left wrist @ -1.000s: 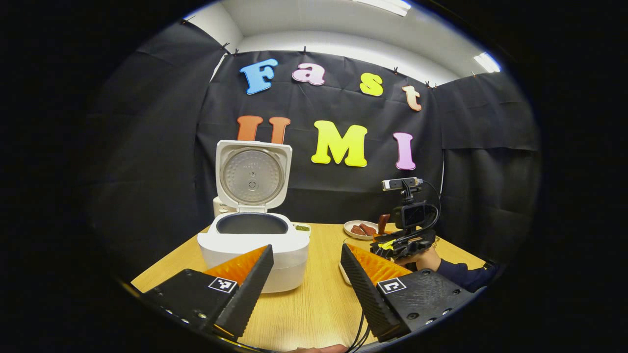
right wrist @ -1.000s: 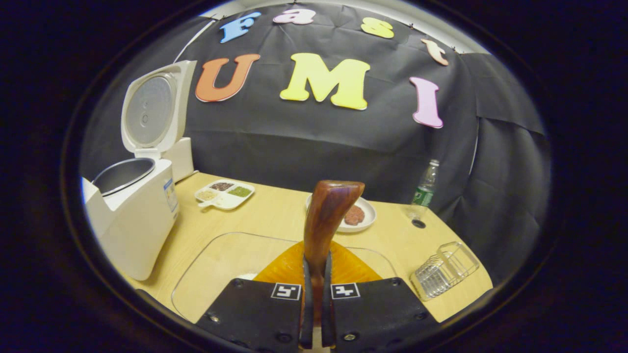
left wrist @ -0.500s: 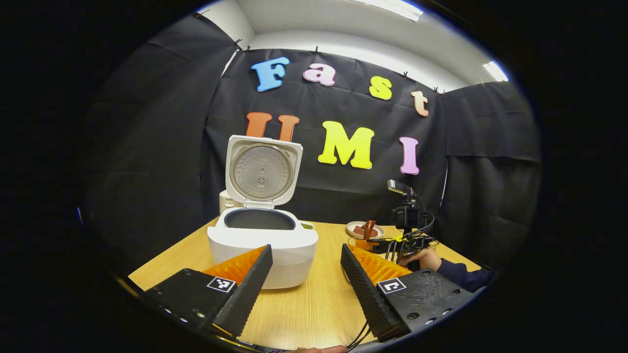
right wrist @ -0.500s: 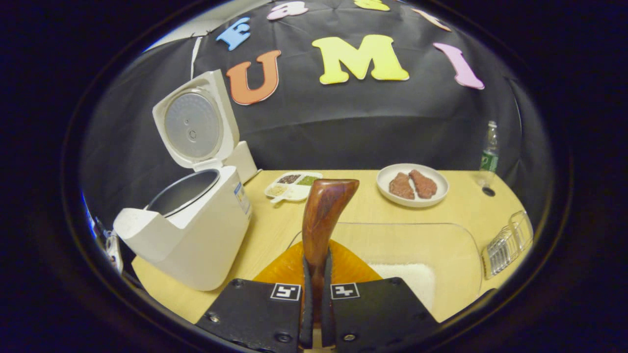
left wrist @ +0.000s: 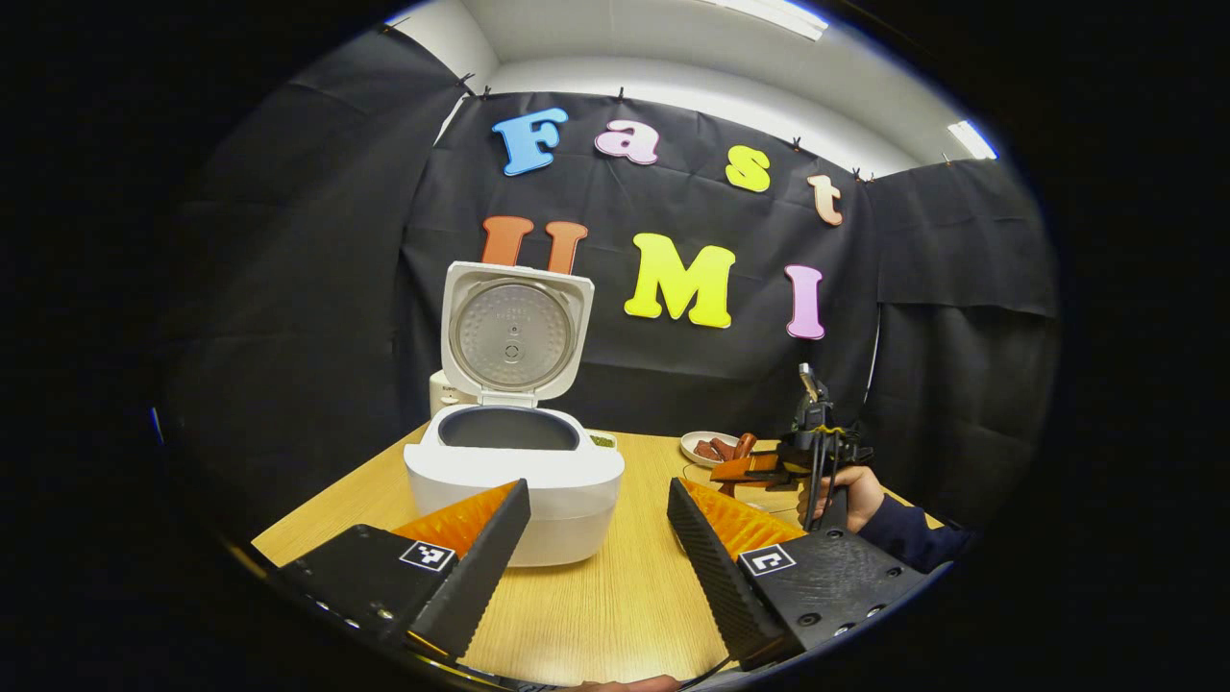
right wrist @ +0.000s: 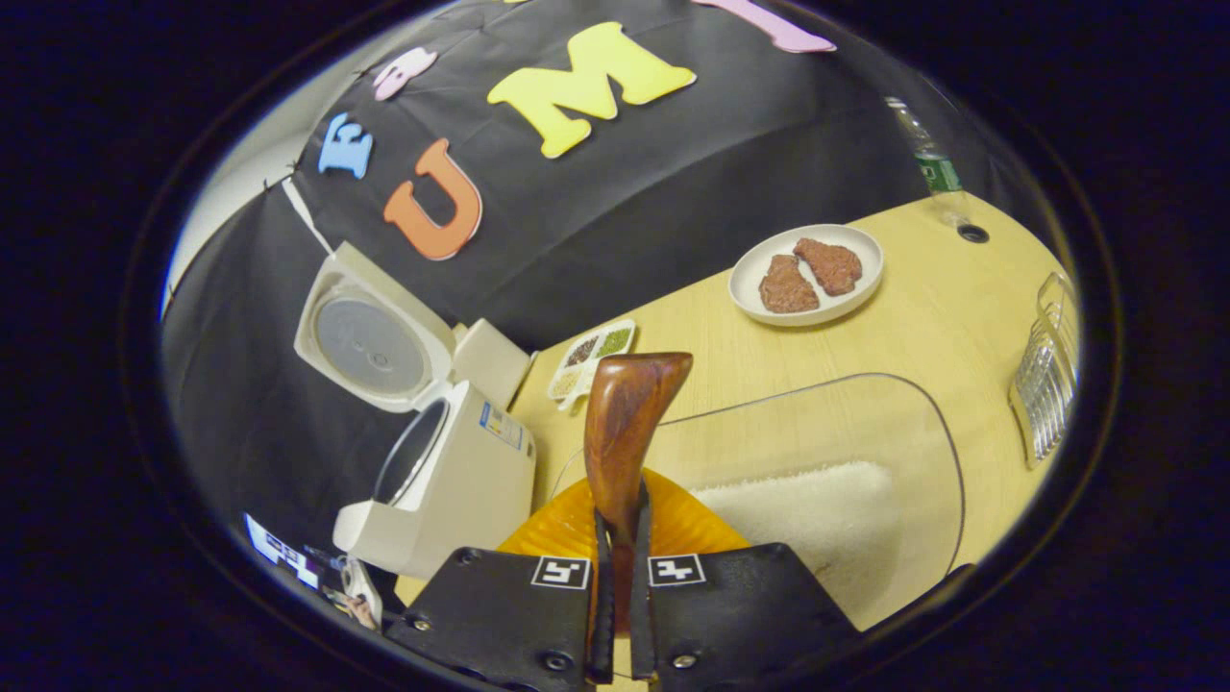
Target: Close the left gripper, press the button to open the rice cooker; take a wooden spoon from the chopstick holder with the right hand, scoop a spoonful of rice and pour it into the rice cooker, then put the wooden spoon back into the chopstick holder.
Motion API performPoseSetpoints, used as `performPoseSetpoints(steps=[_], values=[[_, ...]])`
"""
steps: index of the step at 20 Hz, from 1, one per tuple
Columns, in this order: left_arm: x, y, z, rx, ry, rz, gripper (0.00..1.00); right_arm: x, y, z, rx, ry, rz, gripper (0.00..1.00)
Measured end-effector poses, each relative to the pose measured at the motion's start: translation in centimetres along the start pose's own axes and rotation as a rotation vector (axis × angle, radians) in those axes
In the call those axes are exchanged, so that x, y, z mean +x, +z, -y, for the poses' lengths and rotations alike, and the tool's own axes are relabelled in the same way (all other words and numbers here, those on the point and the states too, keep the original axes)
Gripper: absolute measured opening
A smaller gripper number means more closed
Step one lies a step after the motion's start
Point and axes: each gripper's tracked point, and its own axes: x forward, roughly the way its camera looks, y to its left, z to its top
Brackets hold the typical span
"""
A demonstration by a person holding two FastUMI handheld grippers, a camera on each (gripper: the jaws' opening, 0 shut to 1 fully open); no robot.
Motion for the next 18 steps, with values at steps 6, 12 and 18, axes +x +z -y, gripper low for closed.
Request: performPoseSetpoints(steps=[6, 12, 18], values=[[1.1, -0.1, 0.6, 0.024, -0.005, -0.012, 0.92, -2.3, 3.6, 2.4, 0.241, 0.060, 0.136, 0.08], [1.1, -0.4, 0.4, 0.017, 0.004, -0.025, 0.92, -5.9, 7.0, 3.8, 0.499, 0.162, 0.293, 0.08], [1.1, 0.3, -0.5, 0.046, 0.046, -0.028, 0.92, -10.6, 12.0, 6.5, 0.776, 0.286, 0.444, 0.08]])
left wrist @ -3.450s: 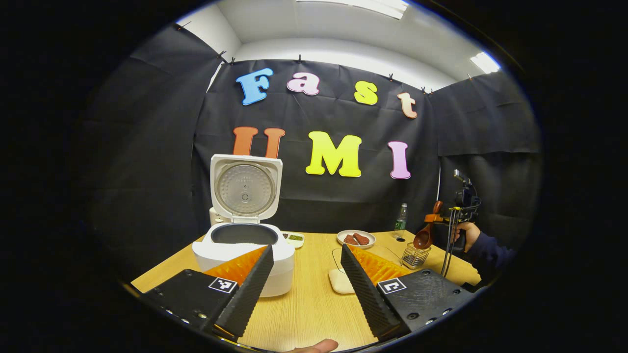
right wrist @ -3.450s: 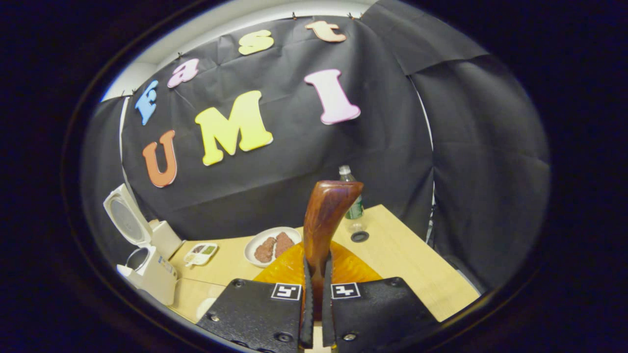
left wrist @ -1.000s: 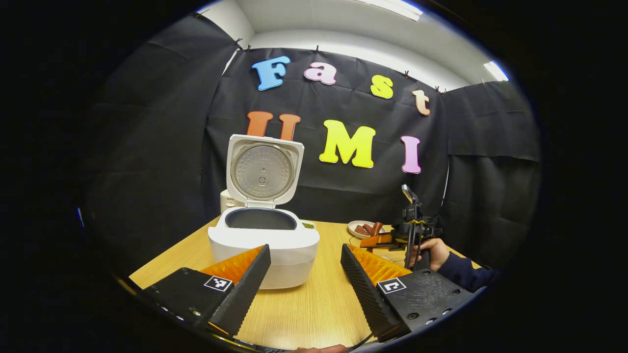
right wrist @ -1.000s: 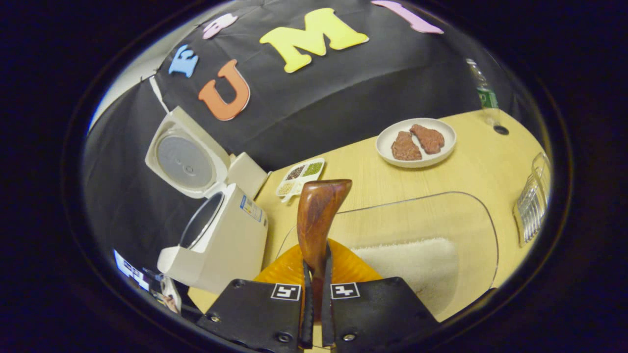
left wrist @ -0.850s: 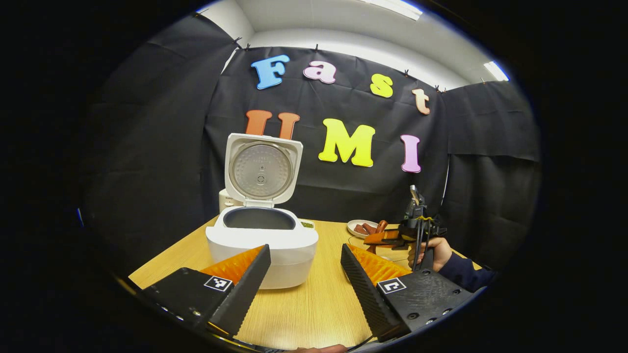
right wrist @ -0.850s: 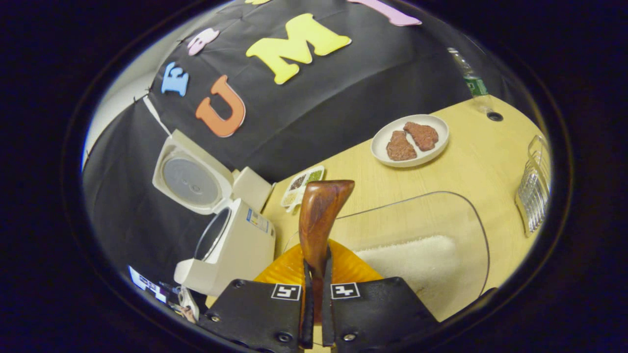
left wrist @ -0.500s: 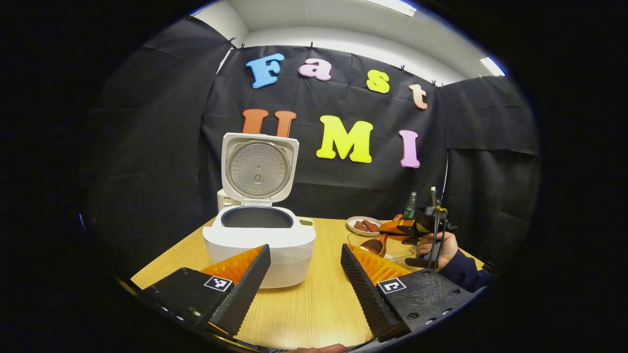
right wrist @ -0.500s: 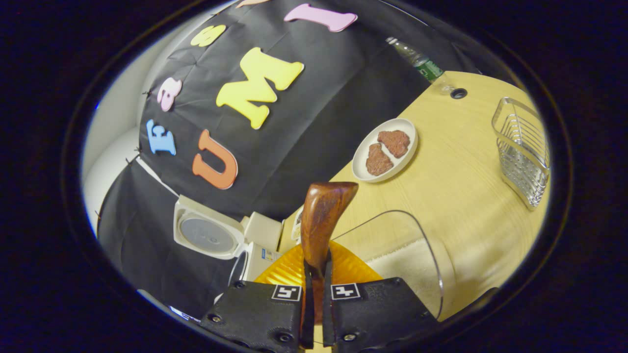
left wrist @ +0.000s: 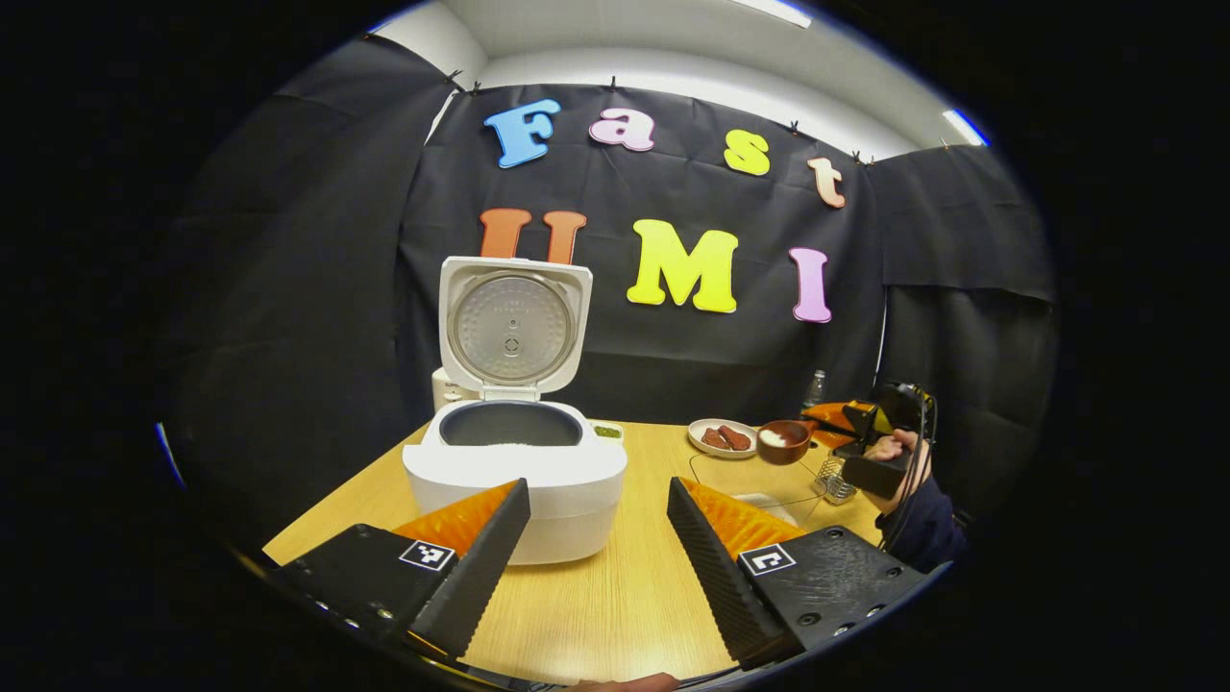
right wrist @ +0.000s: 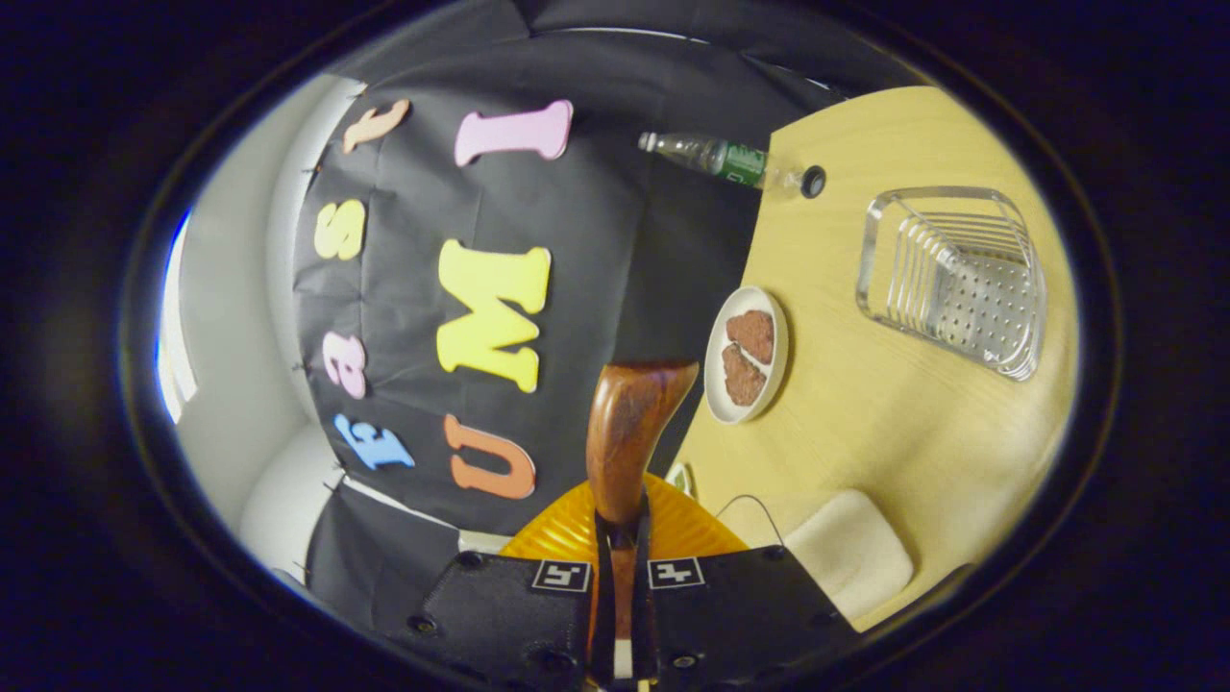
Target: Close the left gripper, press the button to open the rice cooker; take a wooden spoon from the chopstick holder with the right hand, scoop a spoonful of rice and pour it into the rice cooker, then put the wooden spoon back into the chopstick holder.
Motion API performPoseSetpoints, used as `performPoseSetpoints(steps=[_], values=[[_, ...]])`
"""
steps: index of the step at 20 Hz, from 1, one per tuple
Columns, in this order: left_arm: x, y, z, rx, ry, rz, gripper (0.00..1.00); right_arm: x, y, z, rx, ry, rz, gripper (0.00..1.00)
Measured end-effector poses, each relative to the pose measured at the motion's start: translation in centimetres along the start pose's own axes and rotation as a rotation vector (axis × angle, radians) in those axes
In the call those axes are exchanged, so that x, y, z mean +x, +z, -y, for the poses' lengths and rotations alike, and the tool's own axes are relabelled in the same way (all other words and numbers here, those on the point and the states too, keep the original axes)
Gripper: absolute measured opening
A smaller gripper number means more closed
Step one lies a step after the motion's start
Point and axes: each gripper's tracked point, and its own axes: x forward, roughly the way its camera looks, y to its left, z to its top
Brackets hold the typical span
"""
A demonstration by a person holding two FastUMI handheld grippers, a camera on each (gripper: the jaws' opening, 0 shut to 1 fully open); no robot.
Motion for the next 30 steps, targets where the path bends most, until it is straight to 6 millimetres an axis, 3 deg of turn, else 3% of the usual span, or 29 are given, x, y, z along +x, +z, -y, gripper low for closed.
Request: performPoseSetpoints(steps=[1, 3, 6, 10, 16, 23, 30], values=[[-0.1, 0.3, -0.5, 0.011, 0.021, 0.008, 0.92, -0.1, 1.1, -0.8, 0.075, 0.028, 0.019, 0.08], [-0.7, 0.9, -1.1, 0.038, 0.050, 0.029, 0.92, -0.7, 1.2, -1.0, 0.133, 0.043, 0.021, 0.08], [-1.6, 2.0, -1.4, 0.047, 0.059, 0.073, 0.92, -0.1, -0.2, -1.1, 0.073, 0.012, 0.012, 0.08], [-2.7, 2.3, -1.6, 0.041, 0.040, 0.092, 0.92, 1.3, -3.0, -2.9, 0.047, 0.014, -0.023, 0.08], [-5.1, 2.4, -4.1, 0.061, 0.104, 0.085, 0.92, 4.3, -9.3, -7.3, -0.069, 0.018, -0.099, 0.11], [-6.8, 1.9, -5.7, 0.011, 0.122, 0.073, 0.92, 11.2, -17.2, -13.6, -0.328, 0.023, -0.171, 0.08], [-7.5, 0.8, -7.1, 0.040, 0.160, 0.031, 0.92, 16.4, -23.7, -18.0, -0.715, 0.021, -0.183, 0.08]])
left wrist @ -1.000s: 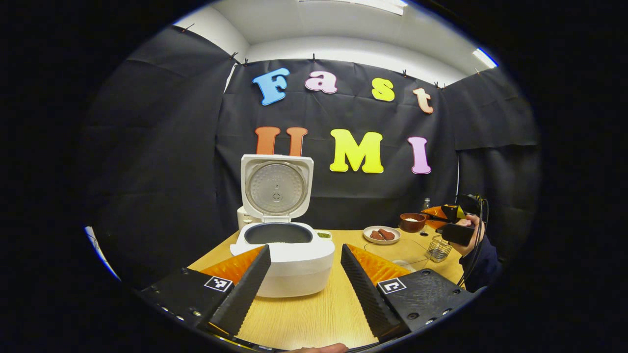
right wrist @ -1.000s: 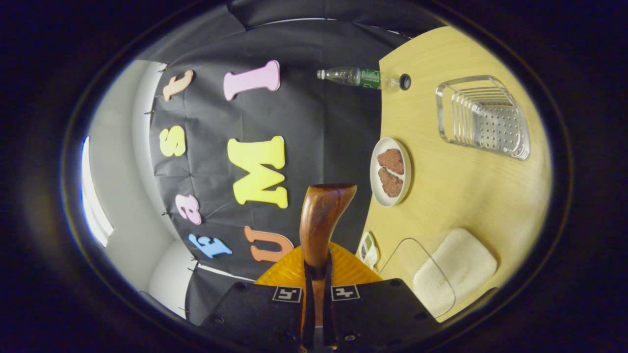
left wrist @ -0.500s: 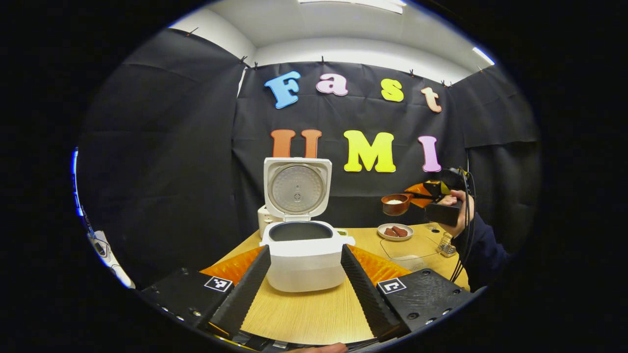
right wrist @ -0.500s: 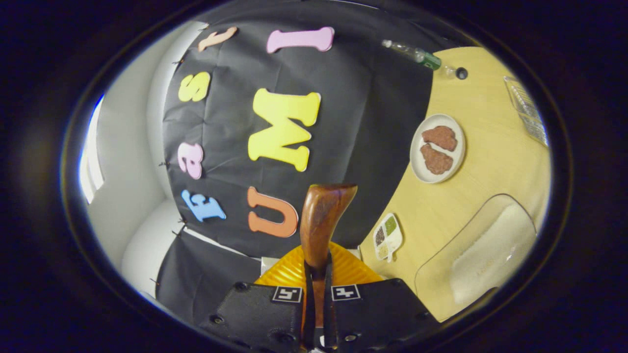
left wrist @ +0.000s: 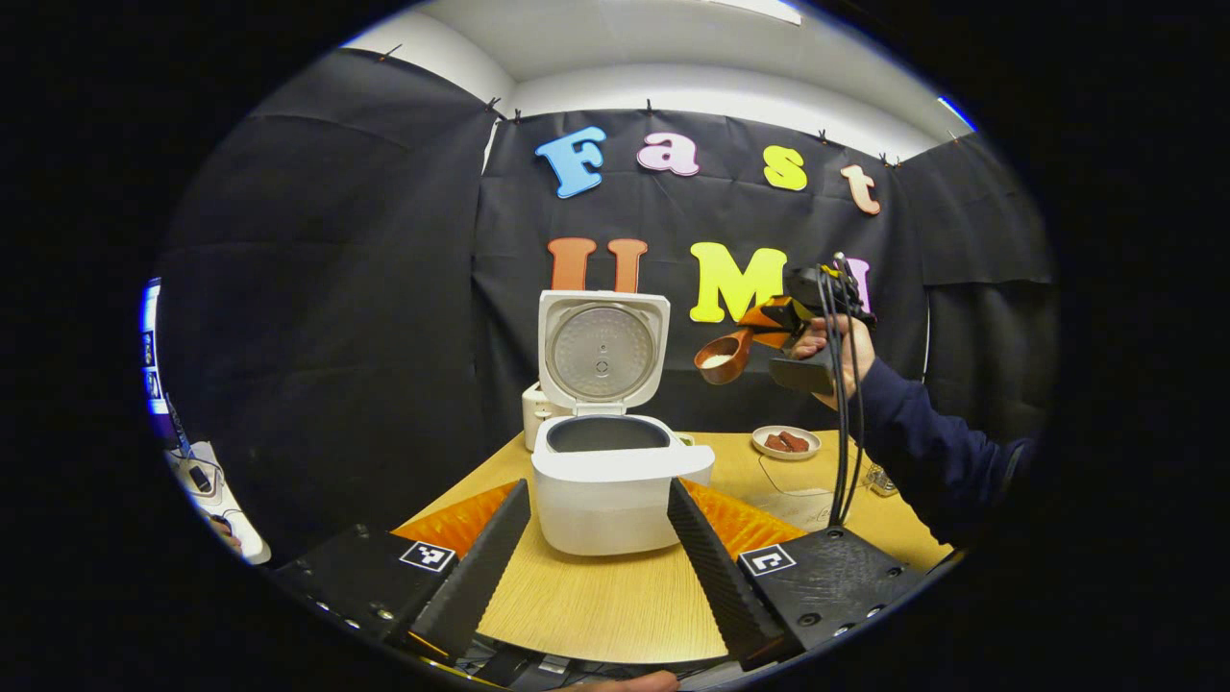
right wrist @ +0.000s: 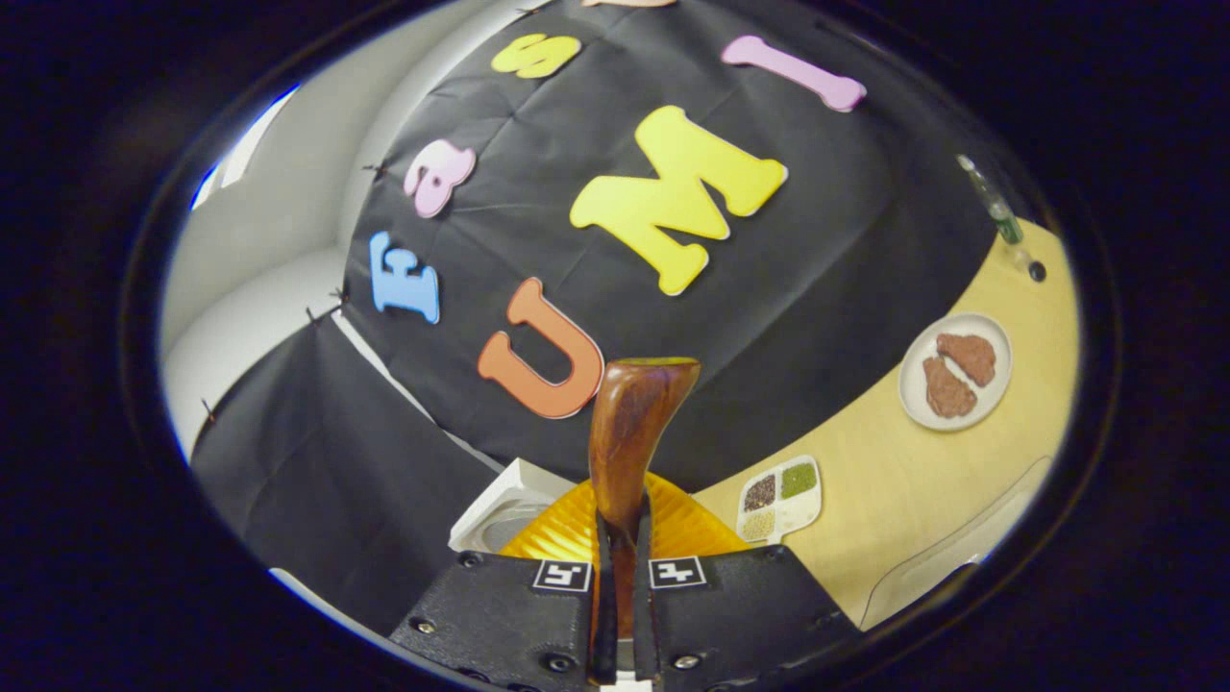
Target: Close the left gripper, press the button to open the rice cooker; take a wooden spoon from the chopstick holder with the right hand, scoop a spoonful of rice and pour it into the rice cooker, then put the wooden spoon back into the chopstick holder.
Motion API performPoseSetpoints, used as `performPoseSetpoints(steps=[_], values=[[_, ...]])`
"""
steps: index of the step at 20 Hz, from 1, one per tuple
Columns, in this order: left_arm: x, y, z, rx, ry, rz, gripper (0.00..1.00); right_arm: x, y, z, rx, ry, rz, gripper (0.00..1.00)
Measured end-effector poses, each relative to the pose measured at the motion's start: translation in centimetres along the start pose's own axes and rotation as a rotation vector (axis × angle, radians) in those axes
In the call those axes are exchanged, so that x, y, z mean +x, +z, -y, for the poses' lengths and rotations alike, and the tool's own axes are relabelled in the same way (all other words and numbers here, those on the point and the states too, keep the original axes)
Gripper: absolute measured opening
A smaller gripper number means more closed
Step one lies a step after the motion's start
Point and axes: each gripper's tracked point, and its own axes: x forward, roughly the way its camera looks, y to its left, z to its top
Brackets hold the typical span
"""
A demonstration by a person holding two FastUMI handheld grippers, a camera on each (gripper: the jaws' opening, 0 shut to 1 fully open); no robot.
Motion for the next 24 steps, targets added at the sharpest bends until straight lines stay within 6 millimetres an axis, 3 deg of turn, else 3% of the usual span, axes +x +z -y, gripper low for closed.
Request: performPoseSetpoints(steps=[6, 12, 20, 24], values=[[-0.3, -0.3, -0.3, -0.011, 0.007, -0.017, 0.92, 4.6, -4.1, -4.9, -0.346, -0.023, 0.010, 0.08], [-0.4, -0.6, -1.0, -0.008, 0.022, -0.023, 0.92, 7.0, -8.7, -7.8, -0.682, -0.006, 0.038, 0.09], [-0.5, -1.1, -1.6, -0.038, 0.036, -0.037, 0.92, 5.0, -13.8, -12.3, -1.151, 0.128, 0.128, 0.09], [-0.5, -1.3, -1.2, -0.039, 0.027, -0.041, 0.92, 3.6, -14.7, -13.6, -1.267, 0.129, 0.202, 0.09]])
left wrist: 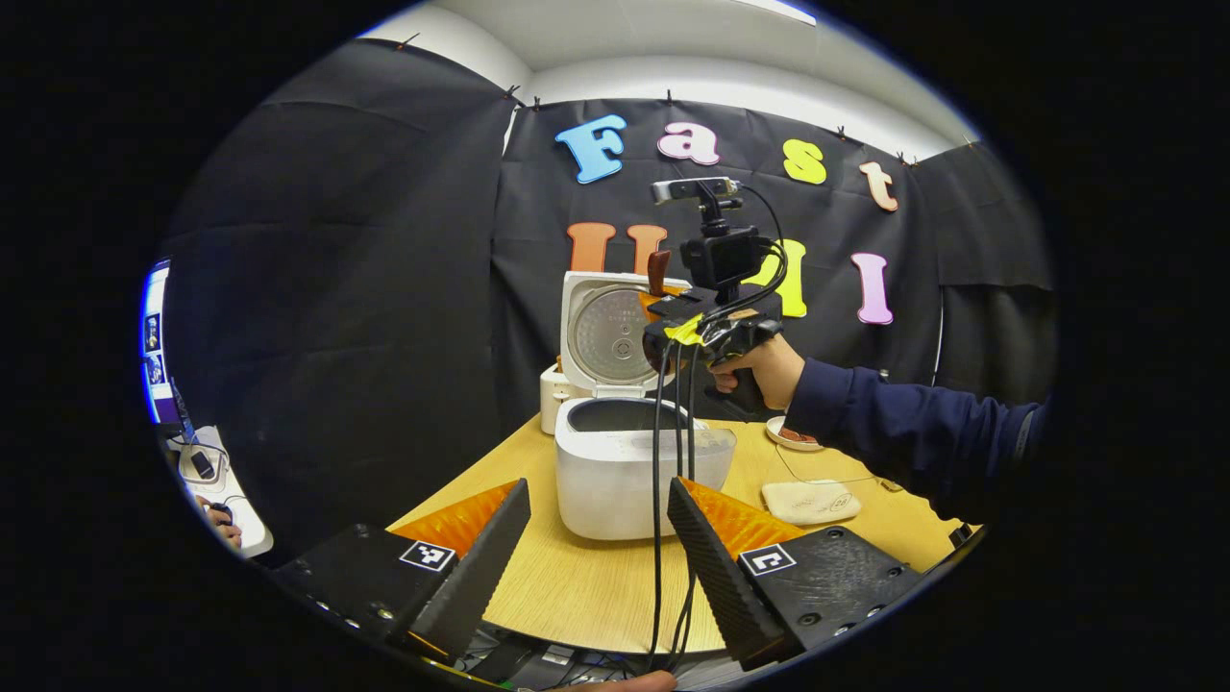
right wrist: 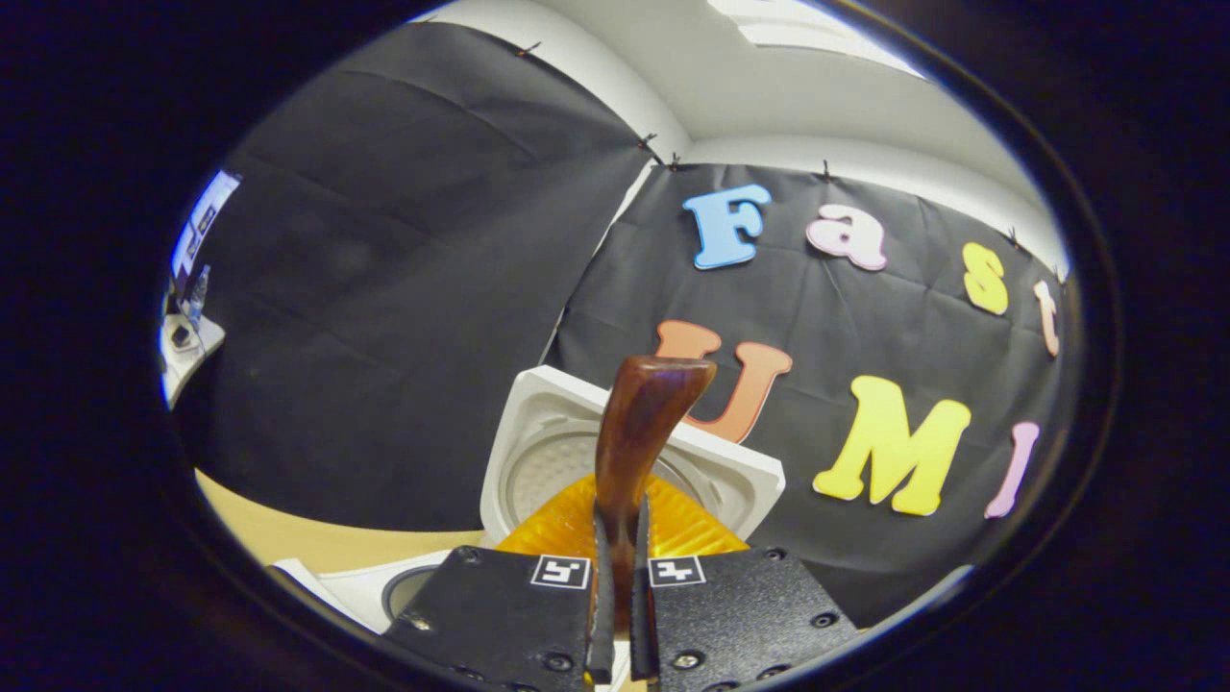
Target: Close the left gripper, press the button to open the rice cooker; take a wooden spoon from the chopstick holder with the right hand, scoop a spoonful of rice and pour it into the rice cooker, then put the wooden spoon back into the chopstick holder.
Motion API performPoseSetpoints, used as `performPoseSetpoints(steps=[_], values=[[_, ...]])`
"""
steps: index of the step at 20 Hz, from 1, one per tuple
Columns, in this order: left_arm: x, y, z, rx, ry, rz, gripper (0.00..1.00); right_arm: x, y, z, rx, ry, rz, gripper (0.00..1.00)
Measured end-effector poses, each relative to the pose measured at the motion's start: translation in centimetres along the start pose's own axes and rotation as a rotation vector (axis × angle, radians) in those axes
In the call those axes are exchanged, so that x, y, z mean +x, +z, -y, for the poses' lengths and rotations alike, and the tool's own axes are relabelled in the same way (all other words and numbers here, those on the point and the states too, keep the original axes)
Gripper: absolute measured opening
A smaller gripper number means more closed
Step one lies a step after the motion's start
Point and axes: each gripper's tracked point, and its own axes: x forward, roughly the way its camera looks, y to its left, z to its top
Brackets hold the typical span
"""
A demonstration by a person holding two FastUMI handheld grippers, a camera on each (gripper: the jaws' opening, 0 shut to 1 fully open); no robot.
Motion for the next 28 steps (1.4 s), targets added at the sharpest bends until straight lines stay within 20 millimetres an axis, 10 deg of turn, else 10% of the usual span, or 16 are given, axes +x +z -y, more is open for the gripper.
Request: performPoseSetpoints(steps=[8, 28], values=[[0.4, 1.0, 1.4, -0.008, -0.013, 0.019, 0.92, -1.4, -1.2, 2.2, 0.064, -0.020, -0.031, 0.10], [5.4, 3.9, 12.7, -0.006, -0.117, 0.080, 0.92, -21.0, -10.9, 28.0, 0.422, -0.261, -0.186, 0.14]])
